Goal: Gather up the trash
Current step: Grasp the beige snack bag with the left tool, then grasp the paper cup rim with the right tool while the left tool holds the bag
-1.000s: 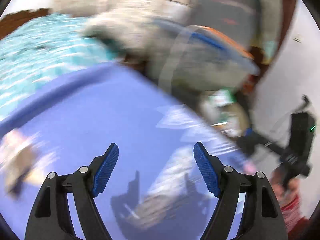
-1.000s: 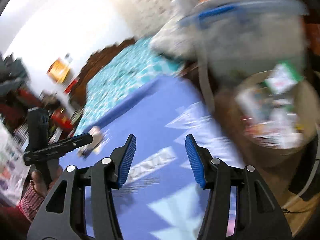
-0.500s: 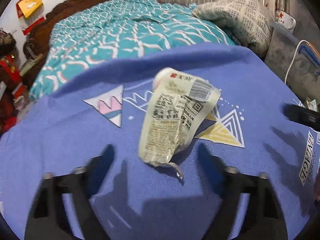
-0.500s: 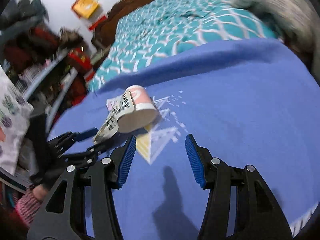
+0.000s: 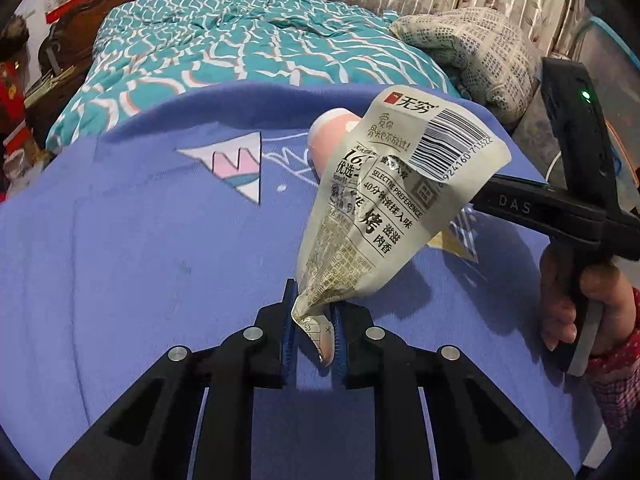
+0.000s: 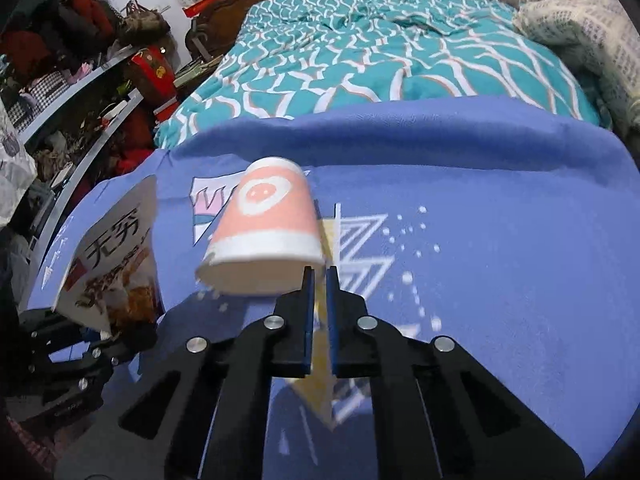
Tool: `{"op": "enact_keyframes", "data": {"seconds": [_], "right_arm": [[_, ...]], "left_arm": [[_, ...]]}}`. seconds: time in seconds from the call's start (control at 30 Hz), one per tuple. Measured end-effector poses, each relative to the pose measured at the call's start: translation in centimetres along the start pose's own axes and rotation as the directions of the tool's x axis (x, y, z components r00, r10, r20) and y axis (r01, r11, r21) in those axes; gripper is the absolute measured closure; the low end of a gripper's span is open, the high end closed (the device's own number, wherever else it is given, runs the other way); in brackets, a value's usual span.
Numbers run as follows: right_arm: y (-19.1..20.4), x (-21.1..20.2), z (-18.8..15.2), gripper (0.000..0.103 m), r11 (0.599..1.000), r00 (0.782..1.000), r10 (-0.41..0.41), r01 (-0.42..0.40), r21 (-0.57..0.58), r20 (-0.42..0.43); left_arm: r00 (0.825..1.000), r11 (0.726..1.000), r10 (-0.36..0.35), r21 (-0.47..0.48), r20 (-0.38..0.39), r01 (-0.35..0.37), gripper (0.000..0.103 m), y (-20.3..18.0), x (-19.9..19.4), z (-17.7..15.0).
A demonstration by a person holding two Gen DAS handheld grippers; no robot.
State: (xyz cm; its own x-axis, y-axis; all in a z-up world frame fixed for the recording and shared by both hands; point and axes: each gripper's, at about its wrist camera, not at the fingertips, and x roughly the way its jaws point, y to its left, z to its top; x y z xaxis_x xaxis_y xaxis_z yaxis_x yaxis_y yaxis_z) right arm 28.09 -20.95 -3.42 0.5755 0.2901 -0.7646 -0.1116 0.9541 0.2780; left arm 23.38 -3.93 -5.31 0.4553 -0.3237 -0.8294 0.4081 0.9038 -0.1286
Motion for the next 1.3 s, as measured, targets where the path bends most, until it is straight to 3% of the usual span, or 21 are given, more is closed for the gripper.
{"op": "enact_keyframes", "data": {"seconds": [0.23, 0.3, 0.37, 0.43, 0.47, 0.5, 0.53, 0.57, 0.6, 0.7, 0.83, 0.87, 0.97, 1.13, 1.3], "right_arm": [[-0.8, -7.8, -5.7, 0.097, 1.0, 0.999, -0.019, 0.02, -0.013, 0.046], [-1.5, -9.5, -7.0, 0.093, 0.999, 0.999, 0.031, -0.031, 0.022, 0.037], [-2.8, -10.4, -7.3, 0.091, 0.983, 0.991, 0.133, -0.135, 0.128, 0.024], [-4.0, -10.3, -7.1, 0.073, 0.924, 0.963, 0.267, -0.265, 0.277, 0.031], [-4.3, -10.2, -6.9, 0.037, 0.892, 0.95, 0.308, -0.306, 0.334, 0.047], [-4.4, -10.0, -6.6, 0.019, 0.868, 0.943, 0.327, -0.328, 0.373, 0.069], [-4.3, -9.7, -6.1, 0.021, 0.849, 0.938, 0.332, -0.343, 0.401, 0.1], [-4.0, -9.4, -5.5, 0.03, 0.837, 0.934, 0.336, -0.357, 0.415, 0.125], [-3.7, -8.7, -4.7, 0.04, 0.828, 0.93, 0.346, -0.365, 0.426, 0.125], [-2.5, -5.2, -3.1, 0.053, 0.756, 0.907, 0.402, -0.405, 0.514, 0.124], [-1.8, -0.9, -1.6, 0.071, 0.694, 0.908, 0.398, -0.392, 0.604, 0.132], [-1.7, -0.3, -1.2, 0.085, 0.697, 0.912, 0.389, -0.385, 0.606, 0.131], [-0.9, -0.2, -1.1, 0.096, 0.757, 0.94, 0.328, -0.323, 0.568, 0.096], [-0.6, -5.9, -4.2, 0.098, 0.85, 0.953, 0.286, -0.3, 0.433, 0.099], [-4.6, -15.4, -12.2, 0.098, 0.853, 0.948, 0.28, -0.317, 0.414, 0.149]], "left_arm": [[0.999, 0.999, -0.031, 0.027, 0.024, 0.03, 0.088, -2.1, -2.5, -2.5], [0.998, 0.998, -0.055, 0.022, 0.036, 0.054, 0.088, -2.8, -3.7, -3.7], [0.997, 0.998, -0.061, 0.009, 0.048, 0.061, 0.088, -3.0, -4.5, -4.5], [0.996, 0.998, -0.059, -0.017, 0.069, 0.06, 0.088, -2.7, -5.6, -5.5], [0.995, 0.998, -0.059, -0.03, 0.077, 0.062, 0.088, -2.5, -6.0, -5.9], [0.994, 0.997, -0.059, -0.051, 0.088, 0.064, 0.088, -2.0, -6.6, -6.5], [0.994, 0.996, -0.058, -0.063, 0.091, 0.064, 0.088, -1.7, -6.8, -6.6], [0.994, 0.995, -0.053, -0.073, 0.093, 0.06, 0.088, -1.5, -7.1, -6.9], [0.994, 0.995, -0.043, -0.083, 0.096, 0.051, 0.088, -1.1, -7.5, -7.3], [0.995, 0.995, -0.019, -0.096, 0.1, 0.029, 0.088, -0.5, -8.0, -7.7], [0.995, 0.994, 0.025, -0.106, 0.1, -0.015, 0.088, 0.0, -8.3, -8.1], [0.995, 0.994, 0.029, -0.107, 0.099, -0.019, 0.088, 0.0, -8.4, -8.3], [0.994, 0.995, 0.041, -0.09, 0.099, -0.032, 0.088, -0.3, -8.4, -8.5], [0.996, 0.999, 0.018, -0.042, 0.087, -0.015, 0.088, -2.1, -7.7, -8.8], [0.997, 0.999, -0.031, 0.038, 0.073, 0.028, 0.088, -6.4, -7.1, -9.2]]}}
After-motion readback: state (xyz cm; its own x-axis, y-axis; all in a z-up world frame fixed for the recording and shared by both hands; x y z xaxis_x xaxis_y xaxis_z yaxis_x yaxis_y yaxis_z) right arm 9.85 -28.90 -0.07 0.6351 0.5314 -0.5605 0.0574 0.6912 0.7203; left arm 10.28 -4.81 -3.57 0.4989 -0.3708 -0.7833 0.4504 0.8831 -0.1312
